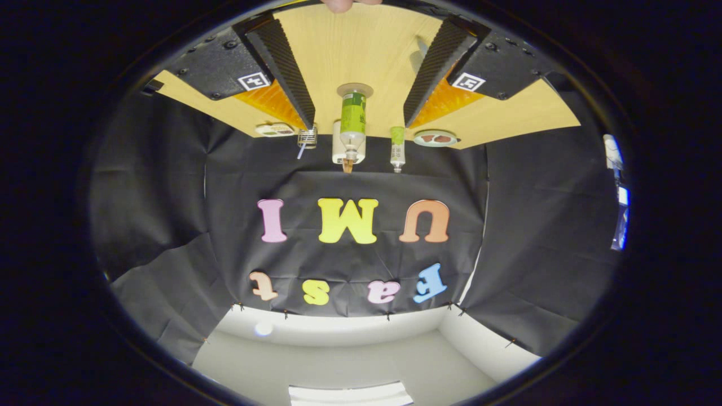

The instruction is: Take the bottle from table, then pour the juice into the cup, finally place the bottle on the coaster

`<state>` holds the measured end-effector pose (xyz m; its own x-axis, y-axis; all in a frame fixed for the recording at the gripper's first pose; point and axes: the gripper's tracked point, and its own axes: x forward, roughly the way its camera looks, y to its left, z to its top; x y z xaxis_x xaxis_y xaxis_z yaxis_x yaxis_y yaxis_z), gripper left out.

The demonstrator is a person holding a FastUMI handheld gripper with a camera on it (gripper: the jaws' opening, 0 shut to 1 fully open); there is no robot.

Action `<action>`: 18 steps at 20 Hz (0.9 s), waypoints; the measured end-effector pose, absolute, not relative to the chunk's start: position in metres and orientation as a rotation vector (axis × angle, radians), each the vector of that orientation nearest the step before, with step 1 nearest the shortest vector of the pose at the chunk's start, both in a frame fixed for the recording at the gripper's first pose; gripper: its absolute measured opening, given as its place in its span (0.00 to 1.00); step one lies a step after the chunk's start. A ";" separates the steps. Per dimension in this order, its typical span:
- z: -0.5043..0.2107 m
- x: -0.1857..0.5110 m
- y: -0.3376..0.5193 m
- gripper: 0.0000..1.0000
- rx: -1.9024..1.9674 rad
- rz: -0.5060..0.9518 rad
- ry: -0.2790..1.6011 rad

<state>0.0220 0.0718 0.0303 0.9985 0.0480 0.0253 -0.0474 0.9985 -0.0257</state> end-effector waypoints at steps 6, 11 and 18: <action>0.031 0.022 0.068 1.00 -0.017 0.044 -0.020; 0.028 0.023 0.067 1.00 -0.011 0.042 -0.013; 0.029 0.025 0.067 1.00 -0.019 0.042 -0.018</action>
